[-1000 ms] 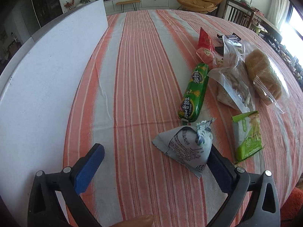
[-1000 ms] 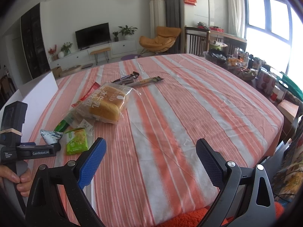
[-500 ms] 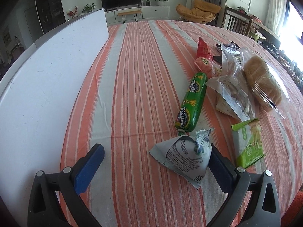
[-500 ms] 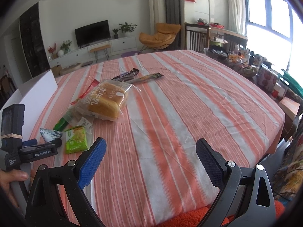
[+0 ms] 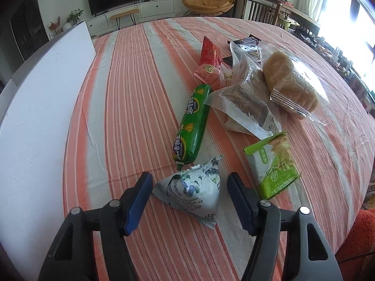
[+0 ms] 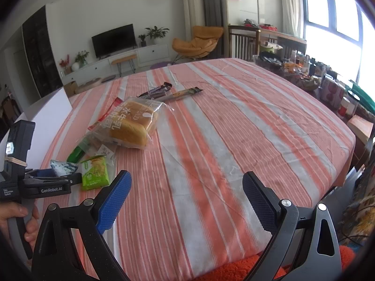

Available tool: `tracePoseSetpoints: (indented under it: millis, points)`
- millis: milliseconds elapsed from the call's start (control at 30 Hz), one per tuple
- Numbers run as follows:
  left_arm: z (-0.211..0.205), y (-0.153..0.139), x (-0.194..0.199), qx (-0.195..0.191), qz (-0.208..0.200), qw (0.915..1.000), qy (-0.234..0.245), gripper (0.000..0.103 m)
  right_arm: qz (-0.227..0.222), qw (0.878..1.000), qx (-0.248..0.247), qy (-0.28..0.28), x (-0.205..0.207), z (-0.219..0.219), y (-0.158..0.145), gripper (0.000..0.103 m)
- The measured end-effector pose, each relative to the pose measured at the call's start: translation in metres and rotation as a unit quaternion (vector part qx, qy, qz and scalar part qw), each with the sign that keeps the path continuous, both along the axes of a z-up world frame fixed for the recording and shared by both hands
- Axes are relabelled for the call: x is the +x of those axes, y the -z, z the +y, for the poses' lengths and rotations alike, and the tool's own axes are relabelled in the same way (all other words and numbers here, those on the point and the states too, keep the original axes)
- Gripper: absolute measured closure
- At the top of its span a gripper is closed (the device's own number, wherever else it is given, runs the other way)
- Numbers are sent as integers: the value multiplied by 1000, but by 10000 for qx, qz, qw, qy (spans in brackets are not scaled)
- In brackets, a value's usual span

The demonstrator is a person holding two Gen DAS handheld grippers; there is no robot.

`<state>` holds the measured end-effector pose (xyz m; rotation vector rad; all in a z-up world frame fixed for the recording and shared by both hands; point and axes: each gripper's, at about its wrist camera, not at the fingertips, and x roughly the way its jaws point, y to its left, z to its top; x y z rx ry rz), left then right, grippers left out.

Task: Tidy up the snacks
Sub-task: 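Grasp the white-blue triangular pouch with the left gripper while the right gripper grasps the green square packet, then carry both snacks into the white box and open both grippers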

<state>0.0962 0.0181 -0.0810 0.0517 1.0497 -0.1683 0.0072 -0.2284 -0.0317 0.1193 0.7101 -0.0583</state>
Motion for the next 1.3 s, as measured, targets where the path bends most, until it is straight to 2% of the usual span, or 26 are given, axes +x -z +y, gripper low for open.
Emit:
tracePoseSetpoints:
  millis: [133, 267, 333, 400, 500, 567, 700, 800, 833, 867, 900, 1033, 1167, 1233, 1300]
  points:
    - [5, -6, -14, -325, -142, 9994, 12, 65, 137, 9997, 171, -77, 4, -4, 4, 6]
    - [18, -20, -39, -611, -346, 9975, -64, 65, 465, 9943, 895, -332, 12, -18, 15, 6]
    - [25, -25, -49, -772, -408, 9961, -129, 65, 649, 9886, 1227, -585, 18, -19, 20, 6]
    - [30, -30, -59, -895, -460, 9948, -174, 66, 905, 9805, 1341, -1114, 28, -4, 24, 6]
    - [34, -39, -72, -1088, -540, 9923, -255, 65, 1149, 9684, 1110, -1916, 42, 38, 27, 6]
    - [37, -48, -79, -1149, -595, 9911, -310, 65, 1257, 9617, 1019, -2211, 56, 64, 31, 6]
    - [47, -68, -98, -1243, -767, 9884, -416, 65, 1603, 9575, 916, -2216, 86, 102, 47, 8]
    - [59, -82, -112, -1286, -924, 9862, -484, 66, 1744, 9572, 636, -2220, 93, 125, 54, 10]
    - [62, -85, -115, -1287, -971, 9856, -502, 66, 1756, 9580, 508, -2211, 92, 128, 55, 12]
    - [65, -89, -118, -1293, -1013, 9851, -519, 65, 1678, 9609, 349, -2173, 90, 129, 54, 22]
    - [68, -92, -121, -1319, -1051, 9843, -527, 66, 1608, 9645, 191, -2088, 87, 125, 53, 52]
    - [76, -104, -130, -1444, -1178, 9812, -499, 66, 1703, 9635, 862, -1878, 83, 88, 48, 53]
    - [89, -122, -137, -1862, -1159, 9745, -483, 66, 1815, 9457, 1890, -1922, 71, 64, 35, 53]
    - [103, -137, -139, -2120, -1208, 9684, -509, 65, 1754, 9380, 2170, -2056, 65, 65, 17, 53]
    - [124, -157, -143, -2175, -1394, 9639, -638, 65, 1628, 9282, 2381, -2352, 61, 82, -9, 53]
